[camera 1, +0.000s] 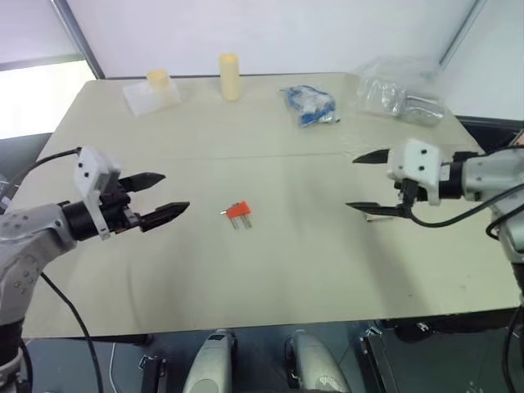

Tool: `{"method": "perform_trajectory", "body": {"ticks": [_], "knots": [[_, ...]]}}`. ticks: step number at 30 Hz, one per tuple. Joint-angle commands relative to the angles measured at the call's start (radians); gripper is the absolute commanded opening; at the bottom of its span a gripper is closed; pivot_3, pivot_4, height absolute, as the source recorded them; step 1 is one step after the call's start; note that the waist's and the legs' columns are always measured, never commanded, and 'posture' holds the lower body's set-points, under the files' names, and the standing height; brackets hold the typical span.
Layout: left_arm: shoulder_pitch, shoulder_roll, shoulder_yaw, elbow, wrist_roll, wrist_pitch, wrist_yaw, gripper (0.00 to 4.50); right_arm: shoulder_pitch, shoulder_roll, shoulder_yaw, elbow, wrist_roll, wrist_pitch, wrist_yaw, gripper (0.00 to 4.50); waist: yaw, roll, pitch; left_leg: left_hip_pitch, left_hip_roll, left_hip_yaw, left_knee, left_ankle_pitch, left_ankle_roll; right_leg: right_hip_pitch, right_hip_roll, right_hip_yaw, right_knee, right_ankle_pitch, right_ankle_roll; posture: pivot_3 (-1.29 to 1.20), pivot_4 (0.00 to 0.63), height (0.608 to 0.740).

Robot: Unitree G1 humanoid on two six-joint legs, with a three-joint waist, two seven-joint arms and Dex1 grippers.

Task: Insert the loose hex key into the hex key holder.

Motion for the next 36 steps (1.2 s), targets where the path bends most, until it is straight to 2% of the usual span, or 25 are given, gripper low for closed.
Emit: {"method": "perform_trajectory", "body": {"ticks": [1,13,23,27,29,36], "knots": [[0.010,0.020,0.023,-0.025,0.010,-0.030,-0.033,4.50,-0.027,-0.001,-0.015,-0.012,0.007,-0.001,0.003,4.43,0.001,0.000,0.000,0.000,0.000,0.000,0.000,0.000,0.000,0.000,0.000,0.000,0.000,0.000,0.000,0.00,0.150,0.740],[0.014,0.002,0.012,-0.042,0.020,-0.016,-0.017,4.50,-0.052,0.052,0.047,0.015,-0.021,-0.049,0.022,4.43,0.002,0.000,0.000,0.000,0.000,0.000,0.000,0.000,0.000,0.000,0.000,0.001,0.000,0.000,0.000,0.00,0.150,0.740],[0.040,-0.001,0.011,-0.071,0.025,-0.013,0.001,4.50,-0.158,0.132,0.110,0.185,-0.070,-0.150,0.059,4.43,-0.001,0.000,0.000,0.000,0.000,0.001,0.000,0.000,0.000,-0.001,0.000,0.001,0.000,0.001,0.002,0.00,0.150,0.740],[0.041,-0.004,0.007,-0.062,0.030,-0.016,0.005,4.50,-0.236,0.247,0.170,0.340,-0.114,-0.232,0.052,4.43,-0.005,0.000,0.000,0.000,0.000,0.001,0.001,0.000,0.000,-0.001,0.000,0.001,0.001,0.001,0.002,0.00,0.150,0.740],[0.037,-0.009,0.001,-0.059,0.033,-0.016,0.011,4.50,-0.297,0.338,0.212,0.451,-0.136,-0.269,0.057,4.43,-0.006,0.000,0.000,0.000,0.000,0.001,0.000,0.000,0.000,-0.001,0.000,0.001,0.001,0.001,0.002,0.00,0.150,0.740],[0.044,-0.017,0.007,-0.086,0.016,0.009,0.040,4.50,-0.524,0.616,0.304,0.954,-0.242,-0.445,0.054,4.43,-0.018,0.000,0.000,-0.001,0.000,0.000,0.000,0.000,0.000,-0.002,0.002,0.000,0.002,0.002,0.003,0.00,0.150,0.740]]}}
